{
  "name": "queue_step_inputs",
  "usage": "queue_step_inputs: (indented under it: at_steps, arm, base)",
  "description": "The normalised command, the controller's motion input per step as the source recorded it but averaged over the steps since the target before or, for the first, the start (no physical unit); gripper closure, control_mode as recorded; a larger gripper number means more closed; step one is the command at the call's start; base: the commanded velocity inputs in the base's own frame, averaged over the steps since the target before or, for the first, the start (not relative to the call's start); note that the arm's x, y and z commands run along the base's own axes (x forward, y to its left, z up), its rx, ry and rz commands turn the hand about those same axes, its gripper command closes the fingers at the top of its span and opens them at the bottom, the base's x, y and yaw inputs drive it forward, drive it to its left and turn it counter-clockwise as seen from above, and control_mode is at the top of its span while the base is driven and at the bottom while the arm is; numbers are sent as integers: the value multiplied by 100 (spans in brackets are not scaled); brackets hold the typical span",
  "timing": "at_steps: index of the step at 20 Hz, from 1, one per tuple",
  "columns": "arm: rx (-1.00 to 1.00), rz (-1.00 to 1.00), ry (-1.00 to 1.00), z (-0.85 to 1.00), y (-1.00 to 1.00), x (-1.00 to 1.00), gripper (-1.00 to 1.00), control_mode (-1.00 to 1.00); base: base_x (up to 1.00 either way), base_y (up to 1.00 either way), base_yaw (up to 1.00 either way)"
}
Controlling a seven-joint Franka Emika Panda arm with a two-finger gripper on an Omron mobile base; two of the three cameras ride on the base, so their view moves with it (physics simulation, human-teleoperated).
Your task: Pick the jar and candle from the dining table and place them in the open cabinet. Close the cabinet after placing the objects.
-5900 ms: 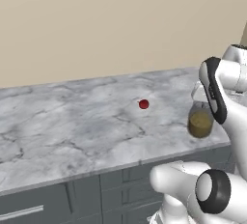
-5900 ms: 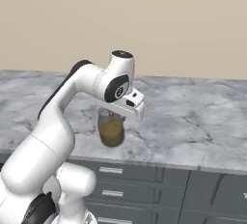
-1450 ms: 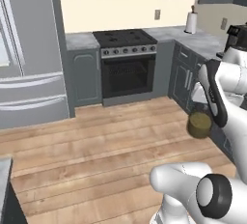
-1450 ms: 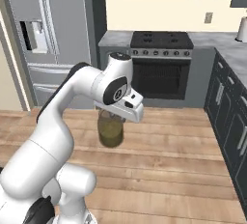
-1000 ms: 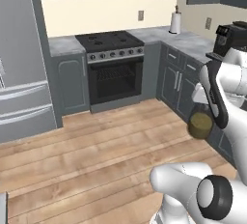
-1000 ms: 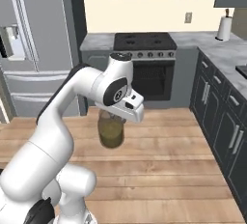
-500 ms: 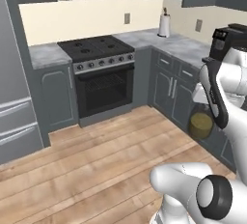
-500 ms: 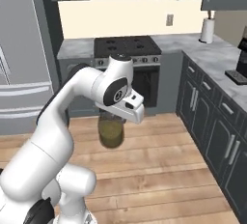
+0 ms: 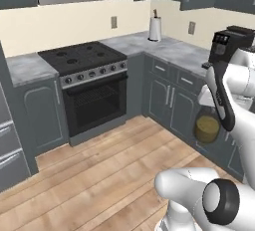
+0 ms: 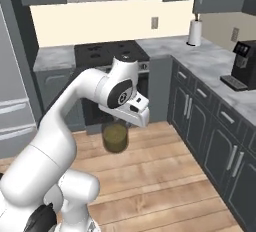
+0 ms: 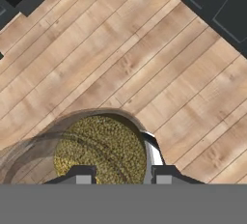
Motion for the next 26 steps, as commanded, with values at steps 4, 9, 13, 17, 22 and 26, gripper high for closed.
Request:
queue_step_inputs:
  at_steps: [4, 9, 13, 17, 22, 26]
  arm:
    - [0, 0, 0, 0, 0, 0, 100, 100]
    - [0, 0, 0, 0, 0, 0, 100, 100]
    - [0, 0, 0, 0, 0, 0, 100, 100]
    - [0, 0, 0, 0, 0, 0, 100, 100]
    - [0, 0, 0, 0, 0, 0, 100, 100]
    - [0, 0, 0, 0, 0, 0, 100, 100]
  base:
    - [51, 37, -28]
    - [58, 36, -25]
    - [58, 31, -23]
    - [52, 33, -25]
    - [53, 32, -25]
    - [55, 35, -25]
